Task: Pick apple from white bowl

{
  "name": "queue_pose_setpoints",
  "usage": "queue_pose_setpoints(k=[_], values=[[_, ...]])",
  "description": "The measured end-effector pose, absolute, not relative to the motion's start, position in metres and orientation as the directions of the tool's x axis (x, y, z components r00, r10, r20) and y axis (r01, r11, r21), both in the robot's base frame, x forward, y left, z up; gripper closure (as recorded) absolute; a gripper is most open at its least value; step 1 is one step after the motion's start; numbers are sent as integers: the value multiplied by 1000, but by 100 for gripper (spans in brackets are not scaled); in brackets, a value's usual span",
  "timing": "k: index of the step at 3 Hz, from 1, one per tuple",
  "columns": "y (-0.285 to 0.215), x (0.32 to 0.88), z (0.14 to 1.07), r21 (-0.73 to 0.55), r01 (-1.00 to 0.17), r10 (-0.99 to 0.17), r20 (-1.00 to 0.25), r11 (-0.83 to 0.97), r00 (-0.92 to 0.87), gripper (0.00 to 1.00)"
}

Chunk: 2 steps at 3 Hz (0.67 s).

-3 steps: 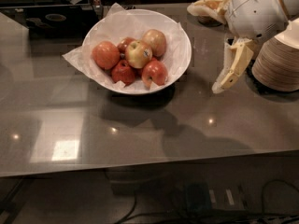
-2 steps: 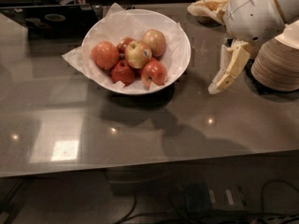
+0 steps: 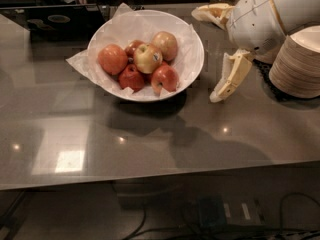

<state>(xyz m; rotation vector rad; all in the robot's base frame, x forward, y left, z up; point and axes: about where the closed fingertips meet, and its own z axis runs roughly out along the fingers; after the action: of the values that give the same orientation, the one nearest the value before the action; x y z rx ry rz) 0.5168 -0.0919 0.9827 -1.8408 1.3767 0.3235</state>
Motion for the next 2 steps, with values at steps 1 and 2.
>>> queue_pose_setpoints(k=[1, 2], values=[[-87, 523, 978, -467, -882, -676, -629, -67, 385, 0], [-82, 530, 981, -510, -859, -654, -633, -50, 414, 0]])
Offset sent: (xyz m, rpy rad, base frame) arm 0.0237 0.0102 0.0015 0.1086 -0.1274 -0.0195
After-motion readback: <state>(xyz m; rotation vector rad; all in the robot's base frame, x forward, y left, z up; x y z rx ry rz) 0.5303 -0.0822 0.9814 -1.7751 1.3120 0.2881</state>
